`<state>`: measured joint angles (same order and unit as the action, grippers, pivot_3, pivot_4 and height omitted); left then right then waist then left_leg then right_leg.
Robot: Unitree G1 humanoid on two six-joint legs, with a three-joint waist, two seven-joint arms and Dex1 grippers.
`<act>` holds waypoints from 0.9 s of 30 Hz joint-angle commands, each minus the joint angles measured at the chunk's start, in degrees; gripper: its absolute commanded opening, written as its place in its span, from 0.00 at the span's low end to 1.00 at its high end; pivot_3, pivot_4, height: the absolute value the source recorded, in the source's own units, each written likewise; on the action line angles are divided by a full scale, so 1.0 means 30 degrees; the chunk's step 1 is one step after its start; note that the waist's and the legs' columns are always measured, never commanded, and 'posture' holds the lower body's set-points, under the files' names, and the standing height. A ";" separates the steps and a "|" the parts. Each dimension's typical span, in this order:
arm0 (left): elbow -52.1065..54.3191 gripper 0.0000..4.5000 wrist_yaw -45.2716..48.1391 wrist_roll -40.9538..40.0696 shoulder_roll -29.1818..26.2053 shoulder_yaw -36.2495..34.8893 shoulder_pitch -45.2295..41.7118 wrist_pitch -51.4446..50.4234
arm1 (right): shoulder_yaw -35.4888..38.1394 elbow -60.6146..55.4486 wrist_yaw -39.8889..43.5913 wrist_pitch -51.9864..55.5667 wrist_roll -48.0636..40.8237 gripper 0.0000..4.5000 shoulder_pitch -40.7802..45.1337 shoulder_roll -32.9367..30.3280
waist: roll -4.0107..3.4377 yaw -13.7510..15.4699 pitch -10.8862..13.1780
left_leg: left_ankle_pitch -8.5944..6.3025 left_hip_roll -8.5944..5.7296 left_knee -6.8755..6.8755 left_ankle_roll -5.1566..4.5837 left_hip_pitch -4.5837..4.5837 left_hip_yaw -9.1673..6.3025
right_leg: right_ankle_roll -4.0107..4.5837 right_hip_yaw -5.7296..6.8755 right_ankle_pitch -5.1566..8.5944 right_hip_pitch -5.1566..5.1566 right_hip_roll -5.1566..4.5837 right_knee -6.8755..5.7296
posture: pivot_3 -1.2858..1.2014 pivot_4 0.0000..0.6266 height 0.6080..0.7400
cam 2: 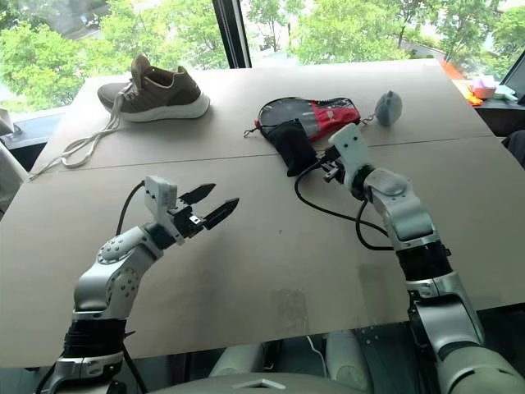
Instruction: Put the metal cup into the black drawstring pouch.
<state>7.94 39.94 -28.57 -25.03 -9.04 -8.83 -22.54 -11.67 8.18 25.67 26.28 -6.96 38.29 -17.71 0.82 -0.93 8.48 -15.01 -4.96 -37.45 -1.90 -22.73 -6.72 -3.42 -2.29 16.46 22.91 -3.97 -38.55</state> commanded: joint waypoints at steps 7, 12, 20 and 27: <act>0.0528 1.00 -0.0121 -0.0243 0.0116 -0.0140 0.0020 0.0194 | -0.3516 0.3005 -0.0493 -0.3812 0.4999 0.10 0.1691 0.0399 | 0.0000 -0.0076 0.0000 | 0.0007 -0.0007 -0.0019 0.0010 -0.0013 0.0026 | -0.0001 0.0038 -0.0001 0.0034 0.0003 -0.0054 | 0.52 0.24 1.00; 0.0594 1.00 -0.0116 -0.0214 0.0050 -0.0241 0.0121 0.0269 | -0.4924 0.2696 0.0652 -0.6354 0.7122 0.21 0.1700 -0.0836 | 0.0000 -0.0087 0.0000 | 0.0020 -0.0006 -0.0021 0.0032 -0.0010 0.0021 | 0.0000 0.0042 -0.0001 0.0045 0.0007 -0.0085 | 0.52 0.24 1.00; 0.0337 1.00 0.0020 -0.0211 0.0062 -0.0207 0.0132 0.0353 | -0.7074 0.3421 0.0650 -0.9727 1.1339 0.53 0.2696 -0.1718 | 0.0001 -0.0508 -0.0001 | 0.0022 -0.0003 -0.0020 0.0035 -0.0005 0.0025 | 0.0000 0.0033 -0.0001 0.0048 0.0014 -0.0092 | 0.52 0.24 1.00; 0.0181 1.00 0.0150 -0.0198 -0.0005 -0.0241 0.0057 0.0430 | -0.7992 0.6890 -0.1369 -1.2069 1.4333 0.53 0.3960 -0.1544 | 0.0018 -0.0428 -0.0012 | 0.0025 -0.0005 -0.0021 0.0040 0.0001 0.0023 | 0.0000 0.0036 -0.0001 0.0041 0.0012 -0.0087 | 0.52 0.24 1.00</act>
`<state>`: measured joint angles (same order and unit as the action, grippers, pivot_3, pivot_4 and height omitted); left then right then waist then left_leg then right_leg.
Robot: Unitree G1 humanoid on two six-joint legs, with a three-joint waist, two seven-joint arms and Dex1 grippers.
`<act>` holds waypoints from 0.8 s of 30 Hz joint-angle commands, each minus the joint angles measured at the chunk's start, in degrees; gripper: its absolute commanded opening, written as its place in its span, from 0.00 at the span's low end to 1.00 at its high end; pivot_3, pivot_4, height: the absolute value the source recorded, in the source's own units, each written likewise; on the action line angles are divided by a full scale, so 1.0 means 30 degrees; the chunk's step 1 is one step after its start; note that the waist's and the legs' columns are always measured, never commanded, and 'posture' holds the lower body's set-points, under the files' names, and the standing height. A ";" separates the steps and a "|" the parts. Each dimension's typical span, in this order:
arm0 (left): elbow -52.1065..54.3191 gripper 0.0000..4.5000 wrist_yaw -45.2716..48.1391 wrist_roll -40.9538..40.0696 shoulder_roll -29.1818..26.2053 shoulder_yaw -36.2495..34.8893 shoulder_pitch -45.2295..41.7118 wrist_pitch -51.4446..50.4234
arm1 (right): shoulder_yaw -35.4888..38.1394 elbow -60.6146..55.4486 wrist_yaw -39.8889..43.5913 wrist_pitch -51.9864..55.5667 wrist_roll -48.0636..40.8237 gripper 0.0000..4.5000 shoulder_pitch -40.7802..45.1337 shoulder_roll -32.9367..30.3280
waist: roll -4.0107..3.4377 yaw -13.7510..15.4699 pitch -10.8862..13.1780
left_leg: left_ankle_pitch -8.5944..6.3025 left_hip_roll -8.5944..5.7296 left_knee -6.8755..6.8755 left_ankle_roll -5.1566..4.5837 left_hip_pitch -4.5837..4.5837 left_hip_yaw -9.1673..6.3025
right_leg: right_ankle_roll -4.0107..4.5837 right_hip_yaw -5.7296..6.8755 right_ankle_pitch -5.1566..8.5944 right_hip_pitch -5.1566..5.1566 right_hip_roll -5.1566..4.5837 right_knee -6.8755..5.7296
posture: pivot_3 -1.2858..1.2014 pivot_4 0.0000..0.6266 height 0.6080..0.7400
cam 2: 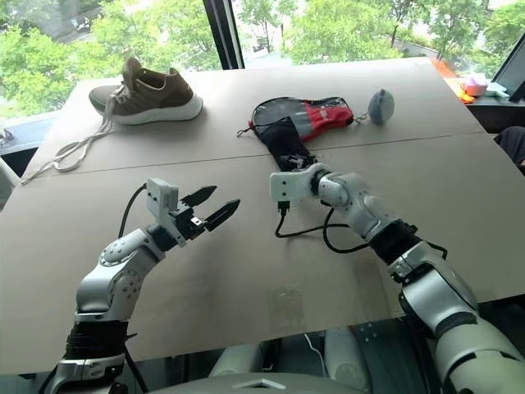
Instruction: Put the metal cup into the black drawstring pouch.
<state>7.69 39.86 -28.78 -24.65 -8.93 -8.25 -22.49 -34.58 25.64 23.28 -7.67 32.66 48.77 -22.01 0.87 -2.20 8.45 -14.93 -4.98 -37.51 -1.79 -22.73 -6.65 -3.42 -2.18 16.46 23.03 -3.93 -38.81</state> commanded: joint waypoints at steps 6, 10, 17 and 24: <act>0.0269 1.00 0.0166 -0.0133 -0.0163 -0.0350 -0.0074 0.0529 | -0.1287 0.3610 -0.0028 -0.1930 0.2575 0.53 0.1050 -0.0236 | 0.0002 -0.0048 -0.0003 | 0.0001 0.0001 -0.0001 0.0002 0.0007 -0.0002 | 0.0000 0.0001 0.0000 -0.0002 0.0006 -0.0004 | 0.52 0.24 1.00; 0.0250 1.00 0.0152 -0.0095 -0.0164 -0.0345 -0.0090 0.0612 | -0.1004 0.4217 -0.0180 -0.1609 0.2697 0.53 0.1135 -0.0009 | 0.0013 -0.0026 -0.0013 | 0.0002 0.0002 -0.0002 0.0003 0.0015 -0.0005 | 0.0001 0.0002 0.0000 -0.0011 0.0005 -0.0005 | 0.52 0.24 1.00; 0.0278 1.00 0.0093 -0.0050 -0.0063 -0.0234 -0.0058 0.0749 | -0.0474 0.4842 -0.1517 -0.1535 0.2967 0.04 0.1532 0.0052 | 0.0016 -0.0030 -0.0015 | 0.0005 0.0001 -0.0007 0.0008 0.0049 -0.0005 | 0.0002 -0.0001 0.0000 -0.0042 0.0006 -0.0011 | 0.52 0.24 1.00; -0.0015 1.00 0.0166 0.0047 0.0056 -0.0007 -0.0264 0.0902 | 0.1292 0.2685 -0.0490 -0.1759 0.0652 0.01 0.0503 0.0010 | 0.0016 -0.0040 -0.0013 | 0.0004 0.0001 0.0009 0.0008 0.0045 -0.0002 | 0.0002 -0.0007 0.0000 -0.0030 0.0005 -0.0001 | 0.52 0.24 1.00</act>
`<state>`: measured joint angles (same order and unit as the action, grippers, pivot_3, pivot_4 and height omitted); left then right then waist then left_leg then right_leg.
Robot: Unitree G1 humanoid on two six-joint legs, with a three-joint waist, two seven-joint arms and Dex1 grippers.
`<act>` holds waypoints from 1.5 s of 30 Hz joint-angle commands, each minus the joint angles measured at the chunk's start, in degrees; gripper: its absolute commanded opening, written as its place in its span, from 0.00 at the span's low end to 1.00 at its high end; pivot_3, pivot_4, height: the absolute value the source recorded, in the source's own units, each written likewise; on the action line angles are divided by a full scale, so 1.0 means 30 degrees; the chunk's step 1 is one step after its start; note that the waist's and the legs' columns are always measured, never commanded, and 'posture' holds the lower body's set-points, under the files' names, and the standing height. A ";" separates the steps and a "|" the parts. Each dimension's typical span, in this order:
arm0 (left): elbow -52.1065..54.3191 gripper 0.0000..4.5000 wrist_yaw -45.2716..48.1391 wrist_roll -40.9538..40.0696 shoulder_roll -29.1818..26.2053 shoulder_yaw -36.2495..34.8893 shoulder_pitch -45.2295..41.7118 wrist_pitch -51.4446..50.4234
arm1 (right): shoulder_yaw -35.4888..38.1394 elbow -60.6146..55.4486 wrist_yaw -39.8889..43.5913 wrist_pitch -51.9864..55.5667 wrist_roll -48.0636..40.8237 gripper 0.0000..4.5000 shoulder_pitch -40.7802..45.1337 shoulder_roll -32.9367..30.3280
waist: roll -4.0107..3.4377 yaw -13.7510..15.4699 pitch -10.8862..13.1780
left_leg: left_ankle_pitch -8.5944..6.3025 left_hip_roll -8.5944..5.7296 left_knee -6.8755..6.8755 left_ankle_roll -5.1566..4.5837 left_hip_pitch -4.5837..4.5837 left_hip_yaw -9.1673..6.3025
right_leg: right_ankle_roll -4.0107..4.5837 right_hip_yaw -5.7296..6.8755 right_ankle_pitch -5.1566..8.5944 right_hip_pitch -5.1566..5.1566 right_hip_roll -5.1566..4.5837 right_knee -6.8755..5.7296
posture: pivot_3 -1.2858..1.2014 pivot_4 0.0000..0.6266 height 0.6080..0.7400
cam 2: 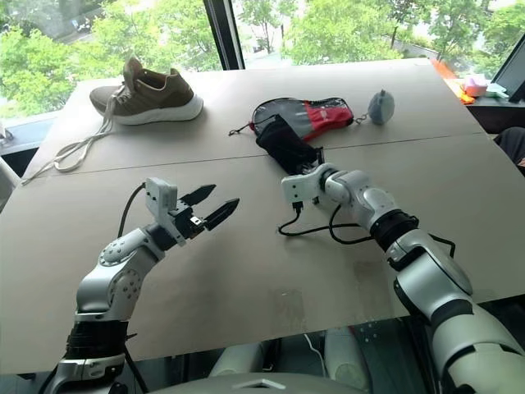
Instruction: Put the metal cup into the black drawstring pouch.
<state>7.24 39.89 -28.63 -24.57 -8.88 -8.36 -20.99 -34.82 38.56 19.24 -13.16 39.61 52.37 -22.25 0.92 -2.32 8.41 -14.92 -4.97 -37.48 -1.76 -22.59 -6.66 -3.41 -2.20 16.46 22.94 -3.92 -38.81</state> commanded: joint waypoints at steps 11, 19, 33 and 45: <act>-0.0259 1.00 0.0391 0.0116 0.0110 0.0195 -0.0396 0.0617 | 0.5463 -1.0687 0.5445 1.0140 -0.8266 0.53 -0.4780 0.2751 | -0.0002 0.0018 0.0002 | -0.0001 0.0014 0.0004 -0.0001 -0.0024 -0.0014 | 0.0000 -0.0024 0.0000 0.0018 0.0008 -0.0007 | 0.52 0.24 1.00; -0.0263 1.00 0.0550 0.0142 0.0035 0.0241 -0.0379 0.0574 | 0.8316 -0.8719 0.1224 1.5865 -0.9437 0.64 -0.4572 0.5819 | -0.0002 0.0000 0.0002 | 0.0000 0.0010 0.0009 0.0000 -0.0024 -0.0008 | 0.0001 -0.0023 -0.0001 0.0028 0.0006 -0.0013 | 0.52 0.24 1.00; -0.0300 1.00 0.0654 0.0252 -0.0098 0.0387 -0.0534 0.0566 | 1.2481 -0.3890 -0.3041 1.4668 -1.3317 0.64 -0.1921 0.9629 | -0.0008 -0.0123 0.0003 | 0.0001 0.0010 0.0013 0.0001 -0.0014 0.0005 | 0.0002 -0.0024 -0.0002 0.0032 0.0016 -0.0027 | 0.52 0.24 1.00; -0.0110 1.00 0.0549 0.0305 -0.0048 0.0395 -0.0334 0.0563 | 1.0025 -0.5326 0.0030 1.3481 -1.3310 0.01 -0.3203 0.7590 | -0.0010 -0.0122 0.0004 | 0.0001 0.0012 0.0026 0.0001 -0.0015 0.0003 | 0.0002 -0.0023 -0.0002 0.0036 0.0017 -0.0018 | 0.52 0.24 1.00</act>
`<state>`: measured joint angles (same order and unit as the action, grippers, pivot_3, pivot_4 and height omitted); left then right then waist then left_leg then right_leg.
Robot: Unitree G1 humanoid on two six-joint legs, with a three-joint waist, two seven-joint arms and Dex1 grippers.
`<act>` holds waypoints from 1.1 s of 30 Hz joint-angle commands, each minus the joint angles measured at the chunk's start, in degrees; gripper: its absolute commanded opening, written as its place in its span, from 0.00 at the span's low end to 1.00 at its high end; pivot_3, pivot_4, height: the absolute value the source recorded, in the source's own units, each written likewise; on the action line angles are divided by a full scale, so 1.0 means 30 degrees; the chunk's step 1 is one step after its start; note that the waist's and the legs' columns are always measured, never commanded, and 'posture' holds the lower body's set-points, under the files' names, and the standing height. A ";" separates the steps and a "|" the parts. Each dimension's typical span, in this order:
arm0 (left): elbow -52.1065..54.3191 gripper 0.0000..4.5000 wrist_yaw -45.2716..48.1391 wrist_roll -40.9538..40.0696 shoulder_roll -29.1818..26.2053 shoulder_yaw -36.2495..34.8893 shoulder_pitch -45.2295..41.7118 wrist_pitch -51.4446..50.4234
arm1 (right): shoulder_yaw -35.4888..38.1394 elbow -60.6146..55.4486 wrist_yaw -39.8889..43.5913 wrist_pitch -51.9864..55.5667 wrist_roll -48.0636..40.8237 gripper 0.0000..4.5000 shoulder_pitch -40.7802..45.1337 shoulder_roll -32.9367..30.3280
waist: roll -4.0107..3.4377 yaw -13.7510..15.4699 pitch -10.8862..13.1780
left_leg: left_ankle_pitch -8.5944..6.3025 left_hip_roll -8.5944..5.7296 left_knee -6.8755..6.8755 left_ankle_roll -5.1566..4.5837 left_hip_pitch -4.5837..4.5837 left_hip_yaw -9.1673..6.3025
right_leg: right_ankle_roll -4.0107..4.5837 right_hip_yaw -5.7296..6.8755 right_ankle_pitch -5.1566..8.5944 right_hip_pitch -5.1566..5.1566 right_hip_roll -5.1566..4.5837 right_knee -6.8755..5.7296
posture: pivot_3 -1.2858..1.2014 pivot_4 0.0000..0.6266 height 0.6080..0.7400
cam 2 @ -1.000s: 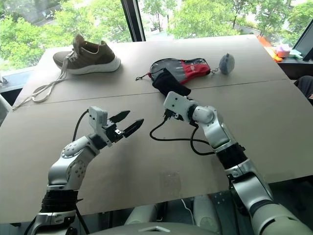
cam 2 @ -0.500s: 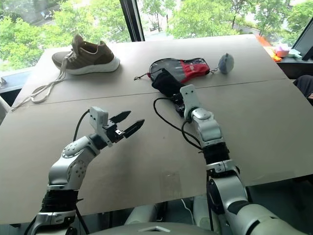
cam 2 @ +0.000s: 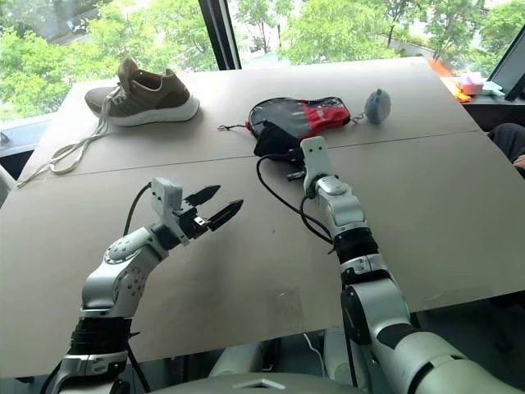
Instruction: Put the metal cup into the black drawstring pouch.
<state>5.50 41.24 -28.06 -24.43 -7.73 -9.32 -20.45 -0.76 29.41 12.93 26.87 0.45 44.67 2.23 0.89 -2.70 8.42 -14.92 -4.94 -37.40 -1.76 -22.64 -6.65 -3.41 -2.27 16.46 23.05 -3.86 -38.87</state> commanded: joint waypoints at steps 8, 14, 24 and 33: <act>0.0390 1.00 0.0240 0.0061 -0.0256 -0.0076 -0.0246 0.0381 | -0.2733 -1.2751 0.9329 0.5779 -0.3968 0.01 -0.4598 -0.6407 | 0.0000 0.0224 0.0001 | -0.0002 -0.0008 -0.0018 -0.0004 -0.0048 -0.0041 | -0.0001 0.0001 0.0000 -0.0005 -0.0026 0.0020 | 0.52 0.24 1.00; 0.0418 1.00 0.1005 -0.0459 -0.0766 -0.0452 -0.0354 0.0211 | -0.1227 -1.5173 1.3986 0.4243 -0.5237 0.01 -0.8047 -1.3580 | 0.0002 0.0413 0.0006 | -0.0006 -0.0012 -0.0010 -0.0010 -0.0051 -0.0052 | -0.0001 0.0003 0.0000 -0.0017 -0.0037 0.0051 | 0.52 0.24 1.00; -0.1446 1.00 0.3144 0.0554 -0.2162 0.0256 -0.2065 0.1196 | -0.0531 -0.9813 1.8122 -0.5121 -0.3473 0.19 -0.9725 -1.8761 | 0.0010 0.0534 0.0012 | -0.0007 0.0003 -0.0028 -0.0012 0.0014 -0.0023 | -0.0003 -0.0002 -0.0001 -0.0105 -0.0031 0.0047 | 0.52 0.24 1.00; -0.8693 1.00 0.8296 0.4392 -0.3324 0.3647 -0.7951 0.7081 | 0.0104 -0.8791 1.9252 -0.3991 -0.3934 0.69 -0.9298 -2.0117 | -0.0002 0.0957 0.0024 | -0.0008 -0.0015 -0.0022 -0.0014 -0.0041 -0.0074 | -0.0001 0.0042 -0.0001 -0.0104 -0.0056 0.0126 | 0.52 0.24 1.00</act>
<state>-16.84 62.80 -16.64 -34.30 2.35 -28.52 -3.84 -3.38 3.35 69.03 14.44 -9.73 16.40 -56.17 0.88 0.17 8.49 -14.94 -5.00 -37.50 -1.80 -22.87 -6.92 -3.41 -2.03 16.45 22.81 -4.02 -38.45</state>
